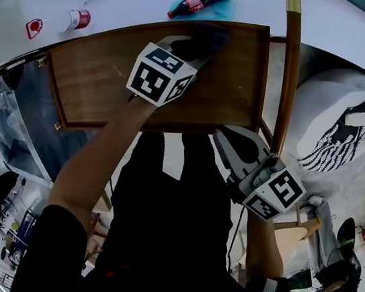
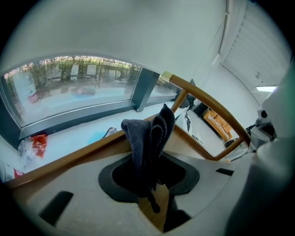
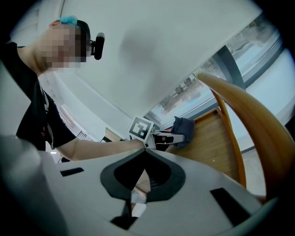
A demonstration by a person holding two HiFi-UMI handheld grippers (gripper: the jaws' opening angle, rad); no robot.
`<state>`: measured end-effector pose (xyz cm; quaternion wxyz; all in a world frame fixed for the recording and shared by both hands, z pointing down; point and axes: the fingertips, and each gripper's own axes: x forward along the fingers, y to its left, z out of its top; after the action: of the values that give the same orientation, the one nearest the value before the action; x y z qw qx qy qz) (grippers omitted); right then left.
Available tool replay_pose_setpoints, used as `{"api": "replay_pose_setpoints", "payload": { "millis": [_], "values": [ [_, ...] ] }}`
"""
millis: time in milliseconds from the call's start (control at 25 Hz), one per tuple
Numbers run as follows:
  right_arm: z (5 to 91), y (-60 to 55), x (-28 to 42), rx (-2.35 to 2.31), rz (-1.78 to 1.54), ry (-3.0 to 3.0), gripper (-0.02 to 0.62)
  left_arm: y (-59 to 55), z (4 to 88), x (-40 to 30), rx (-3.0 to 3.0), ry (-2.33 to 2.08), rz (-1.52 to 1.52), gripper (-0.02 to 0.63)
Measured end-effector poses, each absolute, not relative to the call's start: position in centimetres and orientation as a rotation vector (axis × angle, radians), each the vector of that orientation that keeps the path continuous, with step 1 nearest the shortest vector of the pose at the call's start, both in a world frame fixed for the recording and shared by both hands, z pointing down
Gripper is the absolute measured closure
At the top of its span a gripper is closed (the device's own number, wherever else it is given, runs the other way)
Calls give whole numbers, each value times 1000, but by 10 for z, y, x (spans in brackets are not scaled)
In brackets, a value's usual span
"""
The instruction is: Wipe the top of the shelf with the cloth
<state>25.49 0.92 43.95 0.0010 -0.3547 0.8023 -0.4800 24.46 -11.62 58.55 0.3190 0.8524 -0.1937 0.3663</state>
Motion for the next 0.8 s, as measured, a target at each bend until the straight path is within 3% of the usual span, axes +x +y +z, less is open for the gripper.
{"api": "replay_pose_setpoints", "payload": {
  "millis": [480,800],
  "values": [
    [438,8,249,-1133,-1498,2531,591,-107,570,271,2287,-448,915,472],
    [433,3,192,-1028,-1505,2615,591,-113,545,192,2284,-579,866,472]
  ]
}}
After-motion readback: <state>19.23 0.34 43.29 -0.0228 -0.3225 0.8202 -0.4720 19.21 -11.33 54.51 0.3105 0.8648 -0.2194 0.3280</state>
